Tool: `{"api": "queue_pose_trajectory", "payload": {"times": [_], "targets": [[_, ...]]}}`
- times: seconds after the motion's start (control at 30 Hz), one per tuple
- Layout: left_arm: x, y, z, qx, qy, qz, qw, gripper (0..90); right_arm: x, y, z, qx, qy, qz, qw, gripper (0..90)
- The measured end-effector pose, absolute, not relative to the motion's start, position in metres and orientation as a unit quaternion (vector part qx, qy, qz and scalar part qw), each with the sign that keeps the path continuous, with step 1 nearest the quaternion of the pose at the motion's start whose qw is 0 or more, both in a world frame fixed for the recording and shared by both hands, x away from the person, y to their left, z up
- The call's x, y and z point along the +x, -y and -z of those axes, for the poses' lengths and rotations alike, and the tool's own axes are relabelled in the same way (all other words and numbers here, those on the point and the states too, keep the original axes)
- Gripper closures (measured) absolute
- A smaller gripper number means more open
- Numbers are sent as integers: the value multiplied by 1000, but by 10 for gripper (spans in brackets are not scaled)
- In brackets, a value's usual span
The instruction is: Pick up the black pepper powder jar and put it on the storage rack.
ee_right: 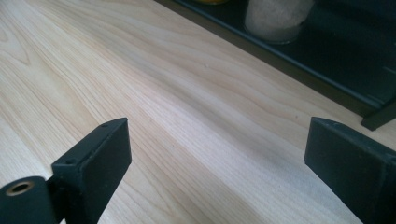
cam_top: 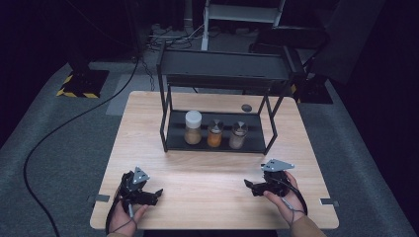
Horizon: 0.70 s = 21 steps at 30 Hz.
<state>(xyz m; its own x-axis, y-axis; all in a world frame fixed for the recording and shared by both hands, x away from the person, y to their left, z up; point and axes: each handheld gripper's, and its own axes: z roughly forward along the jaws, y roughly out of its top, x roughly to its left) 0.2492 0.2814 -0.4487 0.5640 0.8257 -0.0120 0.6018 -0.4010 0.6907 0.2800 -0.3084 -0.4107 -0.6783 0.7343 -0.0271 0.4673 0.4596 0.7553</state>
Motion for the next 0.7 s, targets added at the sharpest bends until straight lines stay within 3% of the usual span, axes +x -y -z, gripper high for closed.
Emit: {"api": "queue_pose_trajectory", "payload": {"times": [0.7], "targets": [[249, -281, 449, 820, -435, -169, 332, 5, 273, 316, 434, 368, -839, -358, 181, 65]]}}
